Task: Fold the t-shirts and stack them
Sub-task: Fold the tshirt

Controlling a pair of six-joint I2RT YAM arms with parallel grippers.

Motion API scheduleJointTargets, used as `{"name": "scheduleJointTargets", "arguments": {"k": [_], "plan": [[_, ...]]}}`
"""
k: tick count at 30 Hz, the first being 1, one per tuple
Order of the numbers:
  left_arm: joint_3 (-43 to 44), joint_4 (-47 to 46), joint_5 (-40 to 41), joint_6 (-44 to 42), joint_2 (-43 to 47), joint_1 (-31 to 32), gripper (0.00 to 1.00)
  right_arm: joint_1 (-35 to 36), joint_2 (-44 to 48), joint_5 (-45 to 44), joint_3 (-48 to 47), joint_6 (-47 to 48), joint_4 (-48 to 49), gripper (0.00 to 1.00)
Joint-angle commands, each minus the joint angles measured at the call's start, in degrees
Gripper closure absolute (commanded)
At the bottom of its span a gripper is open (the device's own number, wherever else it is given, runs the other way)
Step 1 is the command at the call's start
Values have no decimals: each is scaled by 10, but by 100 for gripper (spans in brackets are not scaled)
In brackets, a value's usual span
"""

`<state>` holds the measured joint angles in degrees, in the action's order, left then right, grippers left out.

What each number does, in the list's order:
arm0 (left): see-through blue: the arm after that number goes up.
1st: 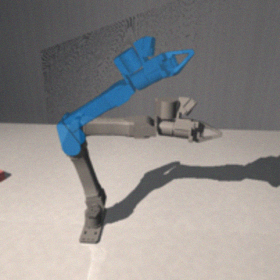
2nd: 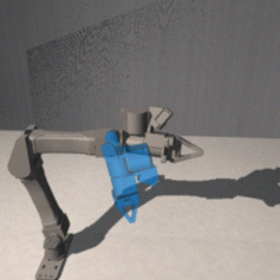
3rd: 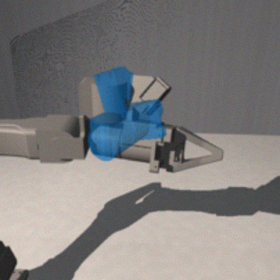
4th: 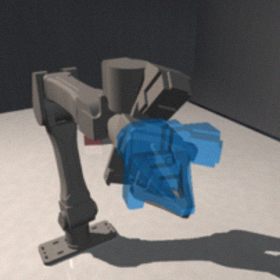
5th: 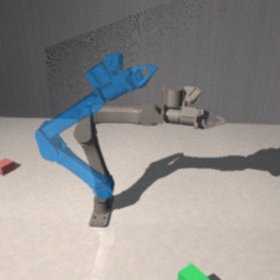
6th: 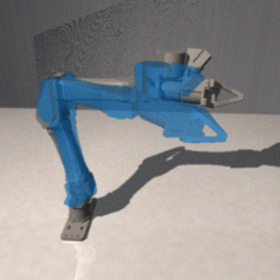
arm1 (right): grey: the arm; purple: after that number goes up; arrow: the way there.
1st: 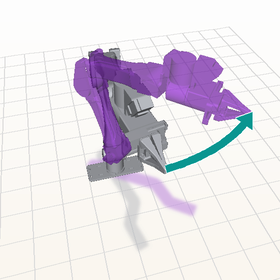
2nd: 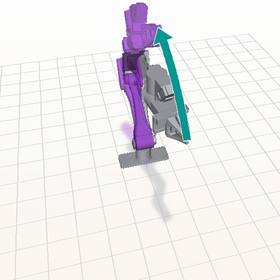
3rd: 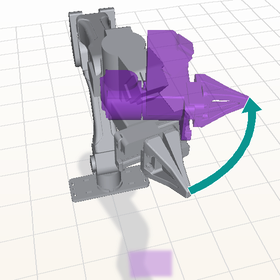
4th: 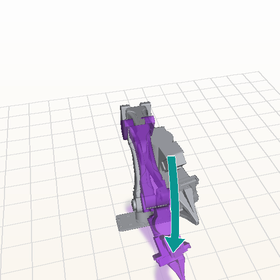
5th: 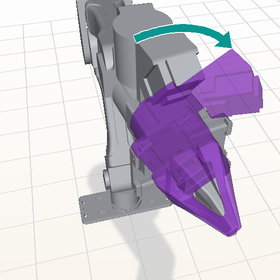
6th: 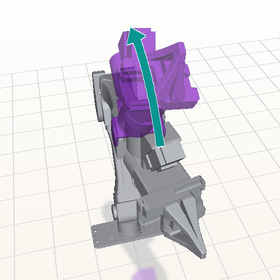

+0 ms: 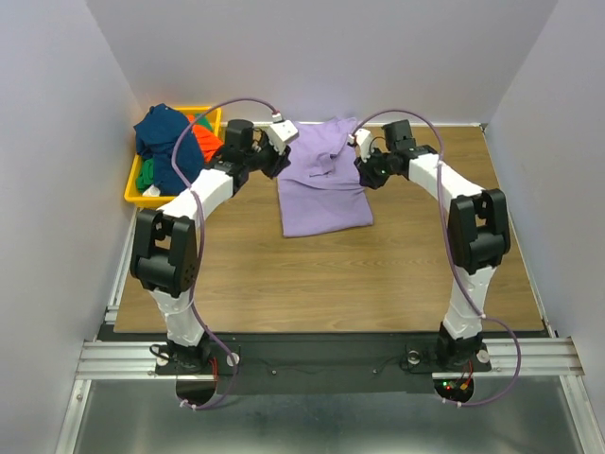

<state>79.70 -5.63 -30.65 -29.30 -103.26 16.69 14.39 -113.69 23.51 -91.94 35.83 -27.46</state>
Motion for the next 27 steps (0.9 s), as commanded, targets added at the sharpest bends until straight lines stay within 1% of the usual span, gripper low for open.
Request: {"name": "scheduleJointTargets", "arguments": {"k": [1, 2, 9, 14, 16, 21, 25, 27], "plan": [[-35, 22, -29, 99, -2, 16, 64, -10, -35, 71, -8, -83, -13, 74], [-41, 22, -34, 105, -4, 20, 64, -11, -53, 74, -17, -89, -14, 76], [-58, 23, -23, 133, -32, 41, 66, -19, -140, 74, -73, -116, -12, 77], [-79, 28, 1, 132, -60, 56, 68, -24, -169, 80, -125, -141, -12, 77], [-65, 54, 9, 135, -74, 56, 71, -27, -172, 87, -135, -150, -13, 77], [-43, 82, 33, 133, -100, 56, 72, -29, -167, 94, -149, -154, -13, 76], [-33, 98, 58, 130, -110, 57, 73, -28, -139, 102, -130, -157, -15, 73], [-31, 116, 65, 126, -115, 56, 73, -28, -126, 84, -103, -151, -18, 71]]}}
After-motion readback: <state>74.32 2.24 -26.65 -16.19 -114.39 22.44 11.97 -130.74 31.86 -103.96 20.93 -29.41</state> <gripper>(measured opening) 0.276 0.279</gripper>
